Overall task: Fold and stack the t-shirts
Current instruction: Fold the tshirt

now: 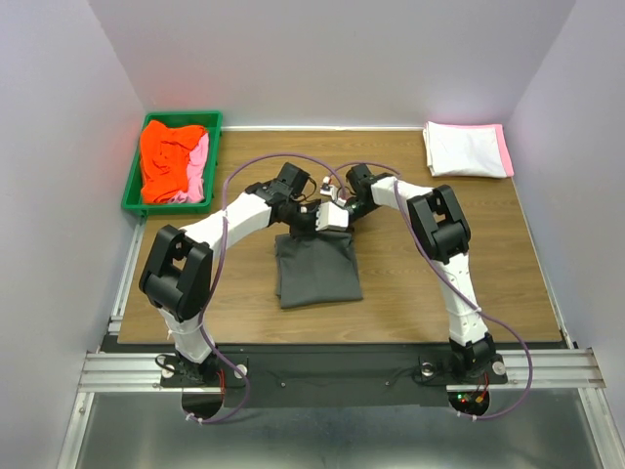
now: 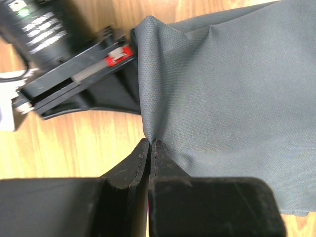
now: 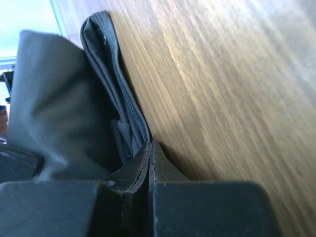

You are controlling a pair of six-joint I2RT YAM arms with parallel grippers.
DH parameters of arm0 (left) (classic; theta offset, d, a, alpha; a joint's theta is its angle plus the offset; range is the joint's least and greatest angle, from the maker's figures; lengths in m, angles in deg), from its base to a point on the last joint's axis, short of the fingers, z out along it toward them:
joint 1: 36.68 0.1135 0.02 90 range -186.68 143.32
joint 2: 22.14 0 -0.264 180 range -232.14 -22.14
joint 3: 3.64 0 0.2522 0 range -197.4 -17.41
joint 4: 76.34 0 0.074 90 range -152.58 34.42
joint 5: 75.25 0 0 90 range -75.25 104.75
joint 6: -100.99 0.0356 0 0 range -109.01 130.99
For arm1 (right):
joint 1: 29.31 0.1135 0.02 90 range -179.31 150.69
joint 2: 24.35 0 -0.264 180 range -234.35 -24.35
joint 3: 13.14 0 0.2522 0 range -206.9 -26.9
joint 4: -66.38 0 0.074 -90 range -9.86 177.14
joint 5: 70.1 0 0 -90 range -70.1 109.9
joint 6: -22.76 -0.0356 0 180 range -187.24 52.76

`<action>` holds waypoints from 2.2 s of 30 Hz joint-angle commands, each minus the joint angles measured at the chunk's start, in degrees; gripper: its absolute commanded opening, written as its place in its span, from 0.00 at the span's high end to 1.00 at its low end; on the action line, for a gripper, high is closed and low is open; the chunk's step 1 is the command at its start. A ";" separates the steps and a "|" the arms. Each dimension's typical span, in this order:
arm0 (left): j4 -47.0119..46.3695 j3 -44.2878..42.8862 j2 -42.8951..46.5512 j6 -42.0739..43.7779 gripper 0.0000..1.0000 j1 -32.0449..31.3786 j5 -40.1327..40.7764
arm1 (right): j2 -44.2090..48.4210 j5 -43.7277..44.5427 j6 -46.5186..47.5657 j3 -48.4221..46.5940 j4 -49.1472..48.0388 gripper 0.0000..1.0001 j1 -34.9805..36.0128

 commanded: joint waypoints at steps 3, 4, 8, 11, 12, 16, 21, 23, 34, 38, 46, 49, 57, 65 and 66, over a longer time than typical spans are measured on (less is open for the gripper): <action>-3.63 -1.74 0.30 0.29 1.00 1.11 0.85 | 1.10 4.14 2.57 2.46 -0.04 0.99 0.71; -3.98 -1.74 0.04 0.38 1.00 1.28 0.94 | 1.10 4.23 2.48 2.46 0.05 0.99 0.71; -5.38 -1.57 -1.28 0.47 1.00 1.20 1.03 | 1.10 4.49 2.48 1.85 0.05 0.99 0.71; -6.79 -0.95 -2.07 0.47 0.99 1.20 1.12 | 0.93 5.45 2.39 0.36 0.05 0.99 0.63; -7.23 -0.60 -2.42 0.47 0.96 1.29 1.21 | 1.01 6.68 2.39 -0.26 0.14 0.99 0.54; -7.94 -0.25 -2.17 0.82 0.82 1.20 0.59 | 0.66 11.43 1.60 -5.09 0.14 0.96 -1.56; -7.59 -0.42 -0.41 1.70 0.62 1.11 0.15 | 2.15 19.59 2.82 -11.15 0.22 0.65 -4.20; -7.15 -1.39 -0.06 0.74 0.57 1.29 0.76 | 3.12 21.97 3.79 -11.78 0.22 0.57 -4.38; 6.03 -10.90 2.49 -19.38 0.57 13.32 -13.96 | 16.99 15.69 5.20 -2.39 1.19 0.59 -8.87; 4.81 -2.55 5.13 -29.57 0.59 14.47 -22.07 | 23.33 2.75 2.40 6.04 1.19 0.62 -8.17; -5.74 8.54 -0.29 -44.09 0.59 17.62 -26.92 | 19.58 0.68 -4.20 12.05 -3.02 0.62 -3.94; -6.35 7.75 -7.16 -44.27 0.59 19.65 -26.57 | 14.92 6.07 -4.46 9.76 -3.47 0.65 -4.64; -5.12 -3.14 -20.61 -43.39 0.64 22.99 -21.65 | 4.10 13.63 -6.49 2.39 -3.99 0.69 -9.74; 0.31 -14.92 -20.81 -40.67 0.67 23.70 -23.74 | 7.07 12.76 -3.94 -5.71 -3.82 0.68 -11.94; 0.50 -14.58 -19.40 -40.41 0.67 23.70 -24.80 | 8.12 11.62 -2.98 -5.71 -3.73 0.66 -11.94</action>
